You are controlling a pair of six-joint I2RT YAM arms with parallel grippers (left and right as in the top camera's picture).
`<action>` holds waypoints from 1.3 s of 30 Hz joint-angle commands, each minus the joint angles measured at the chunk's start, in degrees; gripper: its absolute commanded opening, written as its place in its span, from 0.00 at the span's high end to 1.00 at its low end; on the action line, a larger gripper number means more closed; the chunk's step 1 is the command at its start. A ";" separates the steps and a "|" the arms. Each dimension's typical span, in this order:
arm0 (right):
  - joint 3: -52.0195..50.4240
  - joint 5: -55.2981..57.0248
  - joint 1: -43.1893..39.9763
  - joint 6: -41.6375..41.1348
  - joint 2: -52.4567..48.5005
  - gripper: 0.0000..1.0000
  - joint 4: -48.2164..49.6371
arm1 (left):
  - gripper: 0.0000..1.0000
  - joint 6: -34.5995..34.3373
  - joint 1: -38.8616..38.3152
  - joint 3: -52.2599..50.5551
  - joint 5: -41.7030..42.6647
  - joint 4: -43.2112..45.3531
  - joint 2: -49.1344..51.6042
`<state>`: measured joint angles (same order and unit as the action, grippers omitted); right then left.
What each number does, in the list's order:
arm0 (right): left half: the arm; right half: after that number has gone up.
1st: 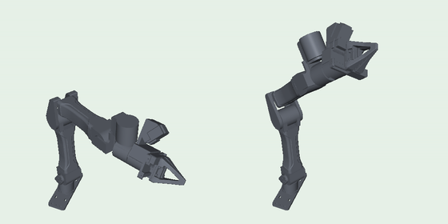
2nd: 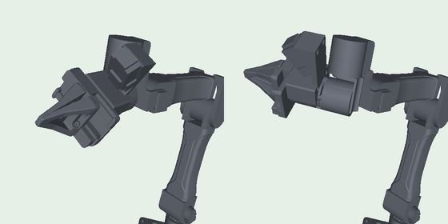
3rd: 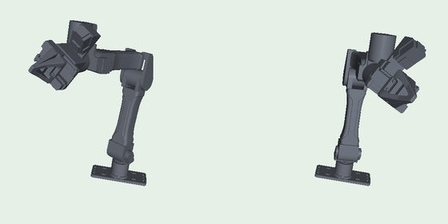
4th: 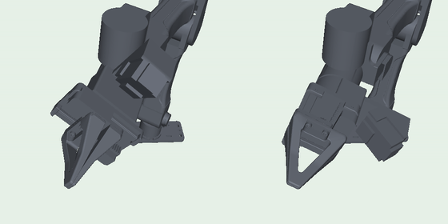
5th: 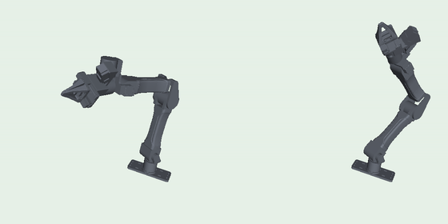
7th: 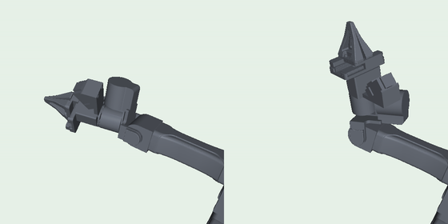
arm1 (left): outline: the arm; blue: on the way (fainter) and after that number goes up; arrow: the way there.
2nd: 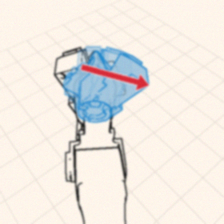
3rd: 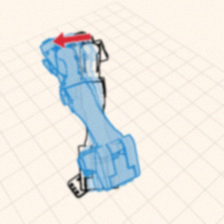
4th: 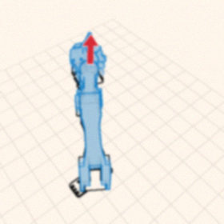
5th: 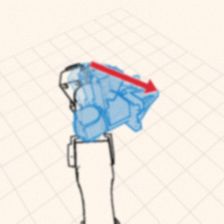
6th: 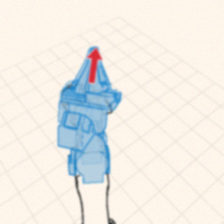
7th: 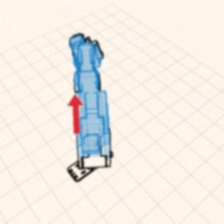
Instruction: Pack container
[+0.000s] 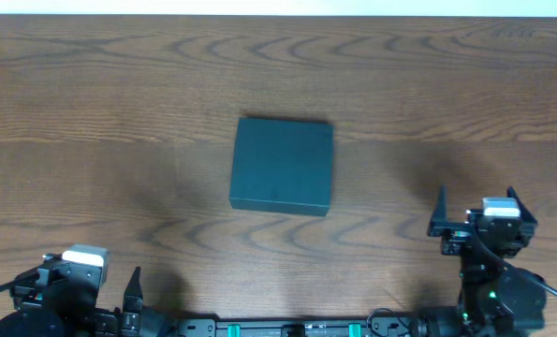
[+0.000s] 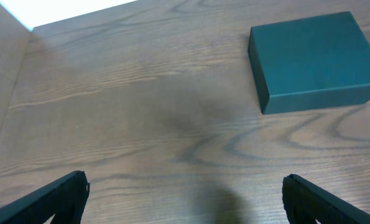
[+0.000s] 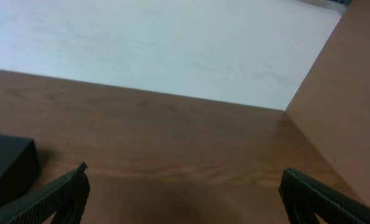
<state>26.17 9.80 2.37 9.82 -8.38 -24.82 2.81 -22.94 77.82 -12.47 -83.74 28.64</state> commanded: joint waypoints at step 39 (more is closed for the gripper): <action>-21.33 -0.39 -1.97 0.52 8.07 0.01 9.40 | 0.02 -0.11 -0.07 0.15 -0.90 -0.09 -0.15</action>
<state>5.34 9.65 0.91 9.93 -0.84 -15.57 2.81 -22.94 77.82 -12.47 -83.77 28.64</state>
